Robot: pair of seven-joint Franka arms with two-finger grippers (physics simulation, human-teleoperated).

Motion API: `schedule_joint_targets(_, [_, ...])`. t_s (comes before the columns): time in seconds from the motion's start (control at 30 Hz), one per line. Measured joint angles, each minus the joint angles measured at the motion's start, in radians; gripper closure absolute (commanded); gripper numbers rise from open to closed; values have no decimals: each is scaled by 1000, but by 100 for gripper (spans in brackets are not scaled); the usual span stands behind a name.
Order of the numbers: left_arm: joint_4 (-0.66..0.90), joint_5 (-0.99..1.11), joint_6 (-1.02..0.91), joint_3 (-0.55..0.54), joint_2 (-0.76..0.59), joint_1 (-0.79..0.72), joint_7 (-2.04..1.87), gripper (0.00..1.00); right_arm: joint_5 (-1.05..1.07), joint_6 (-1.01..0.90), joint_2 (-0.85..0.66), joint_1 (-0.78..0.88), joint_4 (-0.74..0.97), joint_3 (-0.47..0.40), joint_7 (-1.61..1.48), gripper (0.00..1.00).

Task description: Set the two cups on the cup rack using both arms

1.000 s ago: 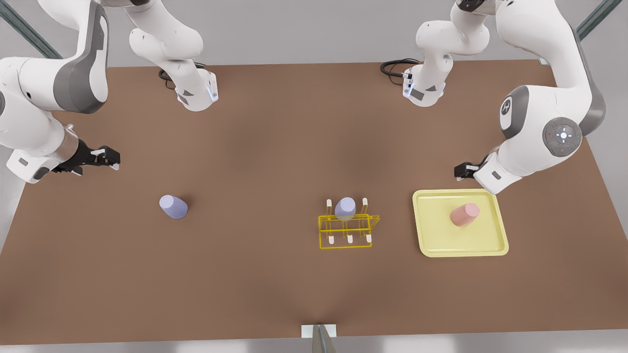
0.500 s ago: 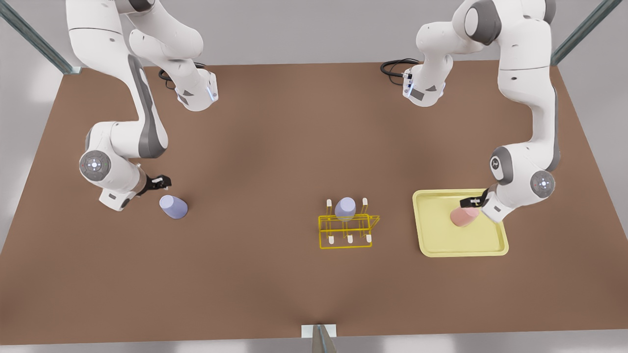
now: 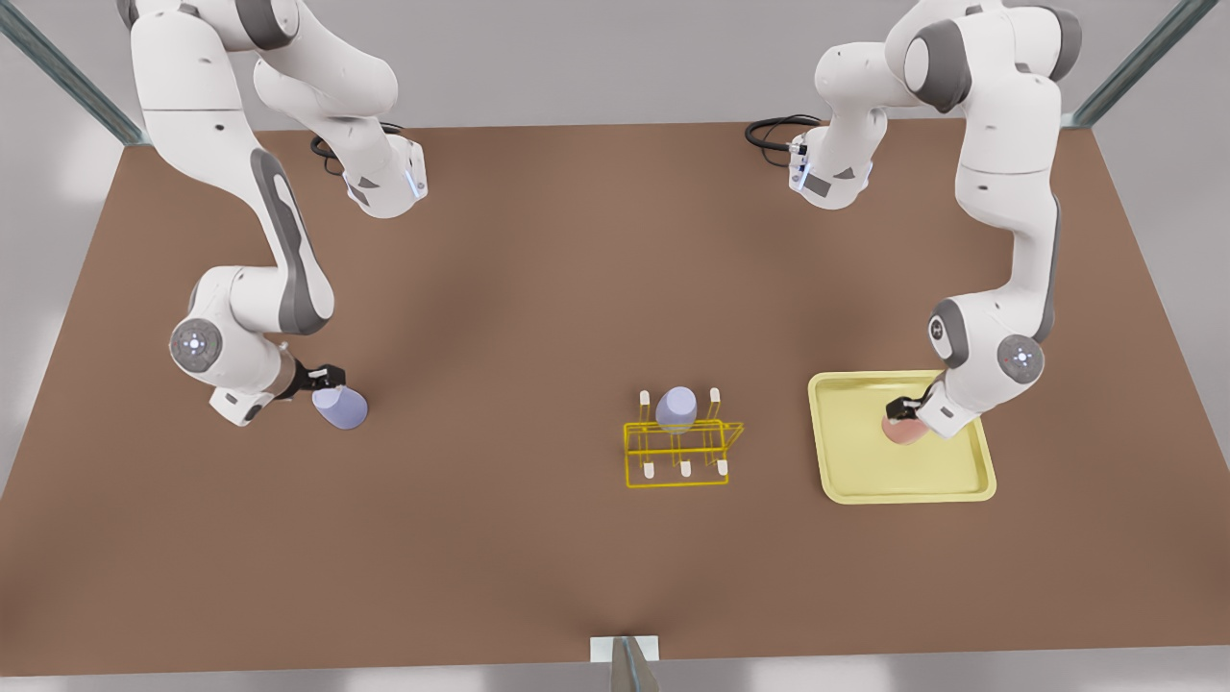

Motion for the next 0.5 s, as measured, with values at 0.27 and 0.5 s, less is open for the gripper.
schedule_joint_targets(0.27, [1,3,35,0,22,1,18,19,-3,-10,55,2,9,0,30,0])
schedule_joint_targets(0.5, [2,6,41,0,11,3,16,19,-37,-4,104,7,31,0,87,0])
